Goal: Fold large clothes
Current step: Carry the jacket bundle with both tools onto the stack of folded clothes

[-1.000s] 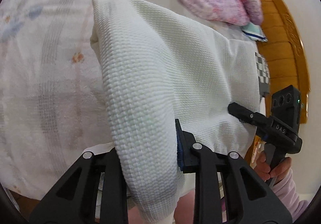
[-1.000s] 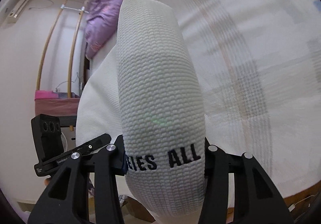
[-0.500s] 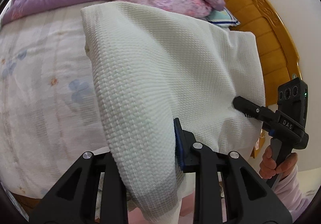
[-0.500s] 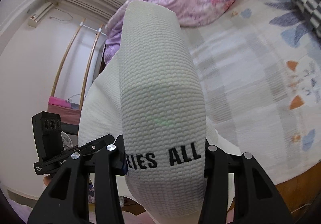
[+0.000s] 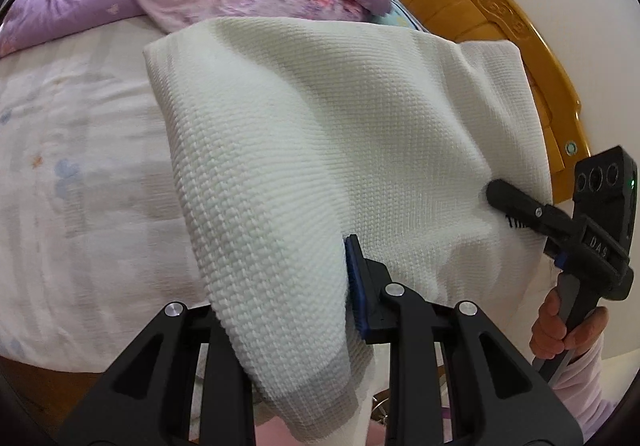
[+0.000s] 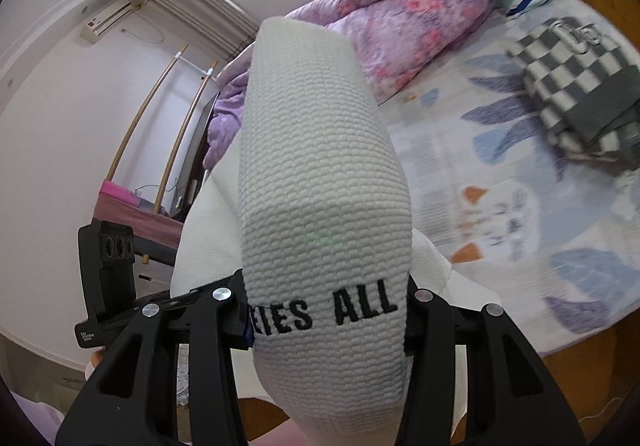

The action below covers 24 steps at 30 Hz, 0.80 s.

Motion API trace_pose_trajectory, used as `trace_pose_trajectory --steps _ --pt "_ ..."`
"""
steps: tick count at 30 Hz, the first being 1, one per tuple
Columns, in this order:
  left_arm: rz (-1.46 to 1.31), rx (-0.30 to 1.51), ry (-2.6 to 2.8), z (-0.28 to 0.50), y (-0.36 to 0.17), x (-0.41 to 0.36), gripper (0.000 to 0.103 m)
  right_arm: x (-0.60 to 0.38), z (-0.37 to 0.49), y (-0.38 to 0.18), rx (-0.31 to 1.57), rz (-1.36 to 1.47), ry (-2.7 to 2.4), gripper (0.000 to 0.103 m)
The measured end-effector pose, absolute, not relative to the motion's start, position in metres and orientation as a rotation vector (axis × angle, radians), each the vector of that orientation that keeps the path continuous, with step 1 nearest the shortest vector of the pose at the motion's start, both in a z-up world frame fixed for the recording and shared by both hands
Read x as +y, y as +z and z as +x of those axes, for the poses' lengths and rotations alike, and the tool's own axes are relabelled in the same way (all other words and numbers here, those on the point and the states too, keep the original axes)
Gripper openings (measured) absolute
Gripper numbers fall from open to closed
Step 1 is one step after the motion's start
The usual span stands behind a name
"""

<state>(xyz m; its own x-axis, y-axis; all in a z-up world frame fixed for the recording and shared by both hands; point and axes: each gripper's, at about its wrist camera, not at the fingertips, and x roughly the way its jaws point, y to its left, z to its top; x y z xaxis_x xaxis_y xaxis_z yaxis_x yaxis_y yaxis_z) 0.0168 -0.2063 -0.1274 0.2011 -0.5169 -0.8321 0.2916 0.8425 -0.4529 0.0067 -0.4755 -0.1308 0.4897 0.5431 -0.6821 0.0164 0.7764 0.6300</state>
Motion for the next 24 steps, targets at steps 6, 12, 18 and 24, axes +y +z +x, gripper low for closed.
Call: trace_pose_trajectory --steps 6,12,18,24 --pt "-0.156 1.247 -0.606 0.038 -0.121 -0.288 0.025 -0.549 0.015 -0.13 1.004 0.641 0.301 0.043" --pt "-0.151 1.24 -0.621 0.088 -0.124 -0.351 0.025 -0.613 0.061 -0.13 1.005 0.638 0.271 0.044" --pt "-0.159 1.228 -0.605 0.16 -0.129 -0.418 0.025 -0.677 0.133 -0.141 1.013 0.665 0.282 0.044" --pt "-0.131 1.245 -0.578 0.232 -0.146 -0.493 0.025 -0.747 0.202 -0.163 1.036 0.696 0.284 0.044"
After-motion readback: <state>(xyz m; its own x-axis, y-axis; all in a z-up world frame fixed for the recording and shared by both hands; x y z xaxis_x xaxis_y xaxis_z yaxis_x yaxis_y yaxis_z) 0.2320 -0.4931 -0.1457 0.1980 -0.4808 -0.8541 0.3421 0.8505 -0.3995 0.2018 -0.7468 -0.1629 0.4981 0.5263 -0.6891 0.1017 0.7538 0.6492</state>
